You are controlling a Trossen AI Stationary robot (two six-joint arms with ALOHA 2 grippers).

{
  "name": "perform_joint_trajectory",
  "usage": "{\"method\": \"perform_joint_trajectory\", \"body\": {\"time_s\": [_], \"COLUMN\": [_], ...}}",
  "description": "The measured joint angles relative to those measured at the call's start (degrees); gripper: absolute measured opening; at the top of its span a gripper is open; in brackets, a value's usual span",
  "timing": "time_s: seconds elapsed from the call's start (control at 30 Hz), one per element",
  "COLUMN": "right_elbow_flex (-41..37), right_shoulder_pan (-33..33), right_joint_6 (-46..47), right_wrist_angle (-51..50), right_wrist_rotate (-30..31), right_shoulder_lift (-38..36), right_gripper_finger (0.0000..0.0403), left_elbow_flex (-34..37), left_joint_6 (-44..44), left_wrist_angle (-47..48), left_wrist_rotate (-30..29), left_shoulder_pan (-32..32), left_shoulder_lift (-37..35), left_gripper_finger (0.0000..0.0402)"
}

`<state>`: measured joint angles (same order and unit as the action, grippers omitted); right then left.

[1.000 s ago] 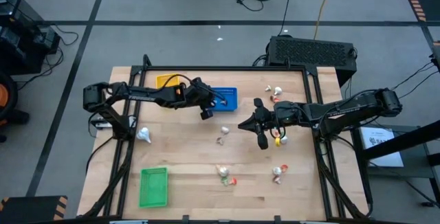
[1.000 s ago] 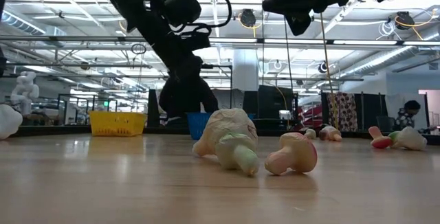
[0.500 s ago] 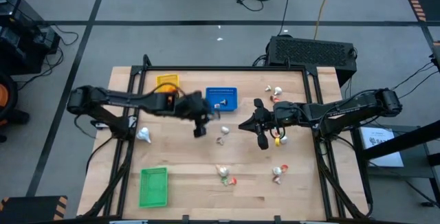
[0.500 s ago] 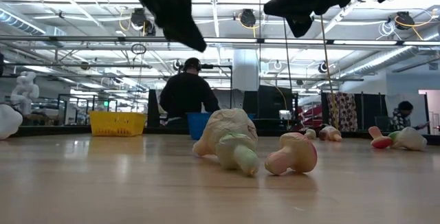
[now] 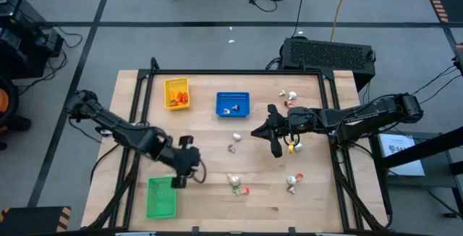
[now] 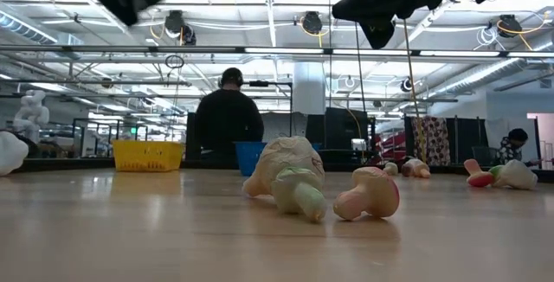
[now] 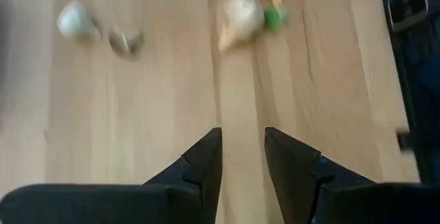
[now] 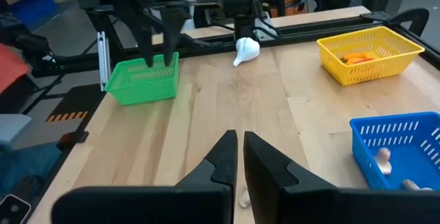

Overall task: Sort produce into baskets
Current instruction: Put the orange mushroom into the blue bin

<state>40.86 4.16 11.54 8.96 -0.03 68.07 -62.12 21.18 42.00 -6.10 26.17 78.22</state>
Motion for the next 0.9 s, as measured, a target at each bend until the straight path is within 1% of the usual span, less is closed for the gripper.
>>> {"method": "perform_joint_trajectory", "body": {"time_s": [0.1, 0.2, 0.3, 0.37, 0.53, 0.63, 0.77, 0.9], "right_elbow_flex": [0.0, 0.0, 0.0, 0.02, 0.0, 0.0, 0.0, 0.02], "right_shoulder_pan": [0.0, 0.0, 0.03, 0.04, 0.07, 0.07, 0.07, 0.07], "right_joint_6": [0.41, 1.07, 1.27, 1.27, 1.23, 1.16, 1.08, 1.06], "right_wrist_angle": [0.33, 1.21, 1.77, 2.05, 2.0, 1.98, 1.98, 1.96], "right_wrist_rotate": [0.0, 0.02, 0.02, 0.02, 0.02, 0.02, 0.02, 0.02], "right_shoulder_lift": [0.0, 0.0, 0.0, 0.0, 0.0, 0.0, 0.0, 0.0], "right_gripper_finger": [0.0018, 0.0018, 0.0018, 0.0018, 0.0018, 0.0018, 0.0018, 0.0018], "left_elbow_flex": [-0.03, 0.38, 1.55, 2.66, 4.3, 4.3, 4.3, 3.39], "left_joint_6": [0.32, -4.63, -8.56, -10.7, -19.92, -23.18, -24.77, -23.97], "left_wrist_angle": [-3.07, -7.55, -13.81, -19.73, -34.25, -42.49, -50.79, -55.63], "left_wrist_rotate": [-3.95, -8.98, -13.55, -14.28, -12.3, -11.03, -3.47, 4.01], "left_shoulder_pan": [3.83, 6.84, 7.73, 7.43, 5.42, 3.65, 1.05, -1.12], "left_shoulder_lift": [-0.49, 0.23, 2.07, 3.68, 10.88, 16.21, 23.33, 27.67], "left_gripper_finger": [0.0118, 0.0118, 0.0118, 0.0118, 0.0118, 0.0118, 0.0118, 0.0118]}}
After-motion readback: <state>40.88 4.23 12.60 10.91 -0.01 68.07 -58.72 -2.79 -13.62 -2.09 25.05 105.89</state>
